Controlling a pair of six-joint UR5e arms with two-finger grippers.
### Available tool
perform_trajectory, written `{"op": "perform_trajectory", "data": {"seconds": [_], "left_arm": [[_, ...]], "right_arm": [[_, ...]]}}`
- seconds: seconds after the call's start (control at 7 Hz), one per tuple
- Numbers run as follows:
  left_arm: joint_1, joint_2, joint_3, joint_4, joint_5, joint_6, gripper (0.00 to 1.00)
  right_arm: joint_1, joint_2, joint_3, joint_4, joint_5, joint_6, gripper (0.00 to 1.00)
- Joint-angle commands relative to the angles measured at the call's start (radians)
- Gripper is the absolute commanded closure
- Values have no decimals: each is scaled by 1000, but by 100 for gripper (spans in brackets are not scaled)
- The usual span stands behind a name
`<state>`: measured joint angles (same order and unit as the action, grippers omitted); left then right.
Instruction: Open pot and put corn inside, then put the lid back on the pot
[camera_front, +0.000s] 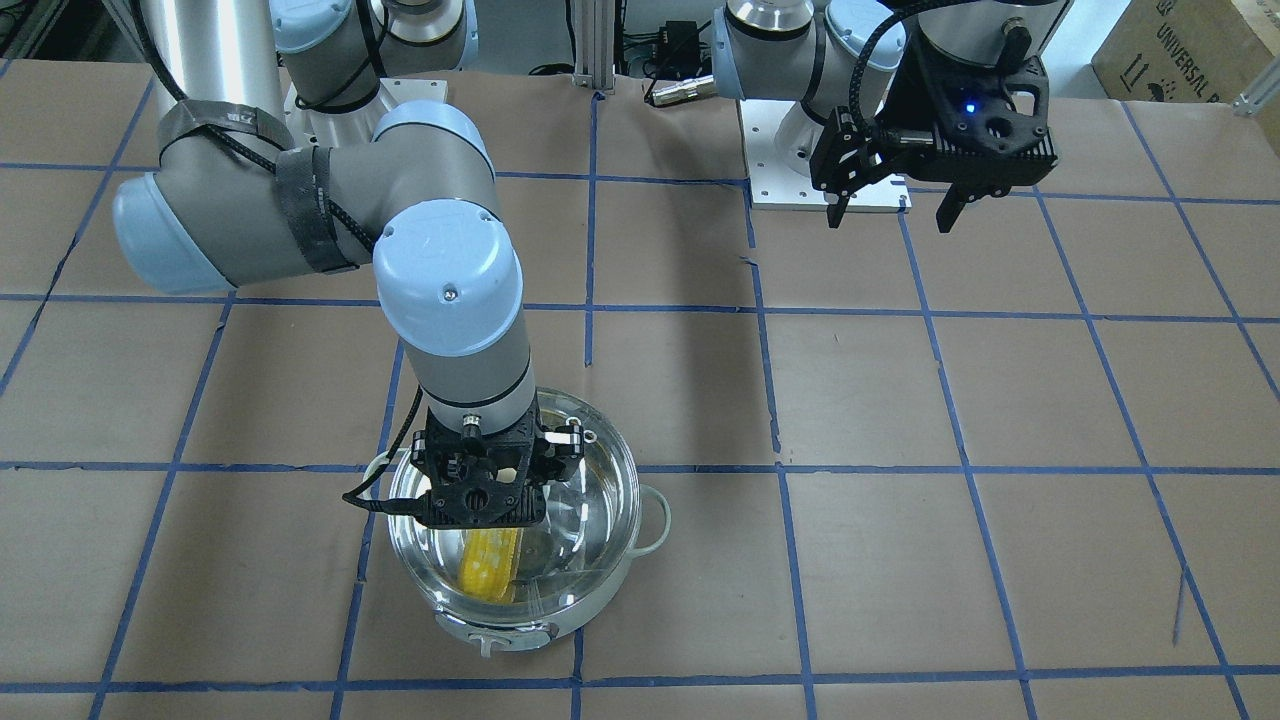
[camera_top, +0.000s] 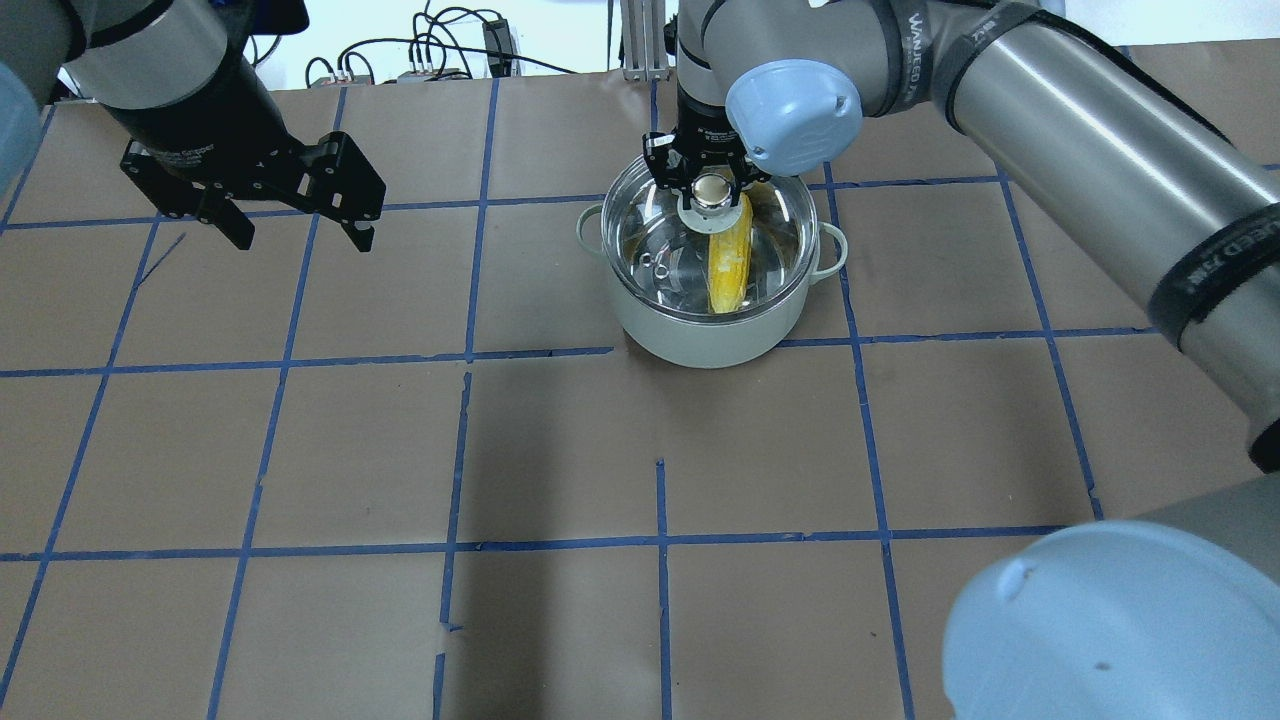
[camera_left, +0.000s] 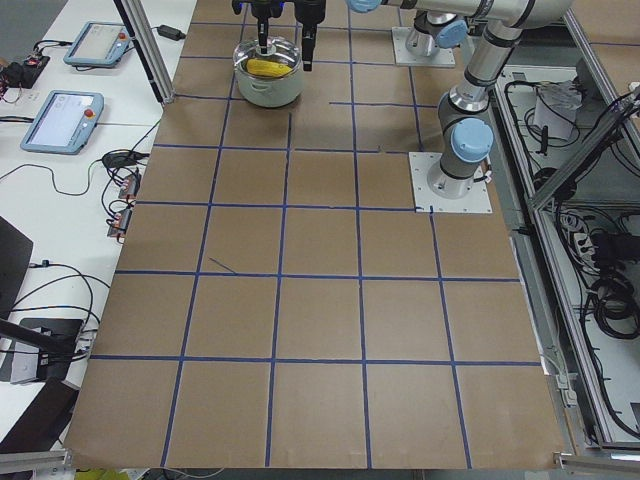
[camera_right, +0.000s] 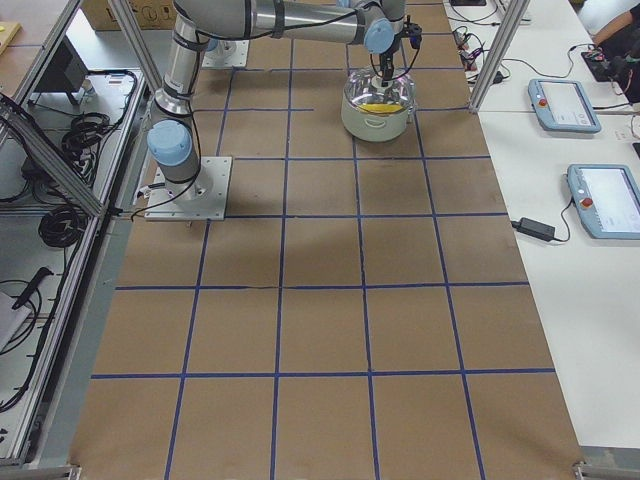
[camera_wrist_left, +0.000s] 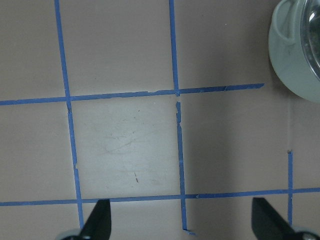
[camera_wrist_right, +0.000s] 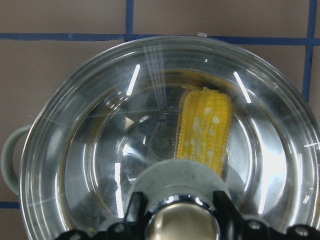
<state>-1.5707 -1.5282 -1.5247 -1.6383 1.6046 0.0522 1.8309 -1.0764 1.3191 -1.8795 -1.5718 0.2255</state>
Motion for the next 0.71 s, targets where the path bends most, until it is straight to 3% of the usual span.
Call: {"op": "perform_trajectory", "data": {"seconds": [0.0, 0.57], "left_arm": [[0, 0, -2, 2, -2, 0, 0], [0, 2, -3, 2, 1, 0, 0]], "right_arm": [[4, 10, -1, -3, -5, 0, 77], [4, 7, 3, -1, -5, -8, 77]]}}
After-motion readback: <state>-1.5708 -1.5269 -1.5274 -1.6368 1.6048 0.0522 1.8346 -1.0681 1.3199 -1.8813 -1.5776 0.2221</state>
